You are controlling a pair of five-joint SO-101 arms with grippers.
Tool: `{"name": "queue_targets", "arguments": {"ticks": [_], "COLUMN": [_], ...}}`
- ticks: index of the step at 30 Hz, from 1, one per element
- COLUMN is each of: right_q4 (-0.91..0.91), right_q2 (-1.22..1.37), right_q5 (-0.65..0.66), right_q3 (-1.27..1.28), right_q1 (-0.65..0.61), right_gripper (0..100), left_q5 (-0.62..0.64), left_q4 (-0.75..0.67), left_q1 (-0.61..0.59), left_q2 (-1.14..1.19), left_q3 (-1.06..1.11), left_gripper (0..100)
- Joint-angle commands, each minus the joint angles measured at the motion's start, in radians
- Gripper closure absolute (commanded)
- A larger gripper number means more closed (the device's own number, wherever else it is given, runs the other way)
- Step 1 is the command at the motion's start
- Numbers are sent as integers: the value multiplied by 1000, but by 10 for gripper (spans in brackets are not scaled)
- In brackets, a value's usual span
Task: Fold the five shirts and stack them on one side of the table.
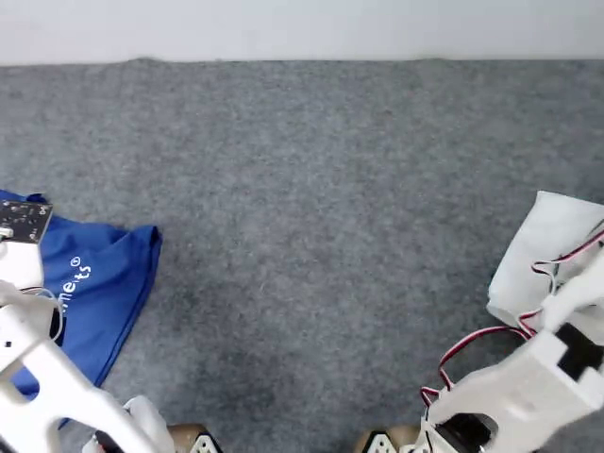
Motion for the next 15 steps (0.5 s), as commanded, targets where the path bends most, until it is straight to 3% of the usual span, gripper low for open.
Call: {"name": "queue_targets", "arguments": {"ticks": [1, 8, 12, 15], "right_q4": [64, 53, 12, -4], "right_q2": [-76, -274, -259, -220], "right_q5": [8, 9, 12, 89], "right_q3": [-23, -71, 8, 94], "right_q1": [2, 31, 59, 99], "right_gripper": [988, 988, 988, 988], "left_q5": [-2, 0, 2, 2], "left_q4": [-17, -17, -15, -15], "left_q1": [-2, 0, 0, -3], "left_q2": [-23, -25, -25, -25], "left_q3": [-4, -4, -2, -2], "left_gripper": [963, 963, 963, 963]}}
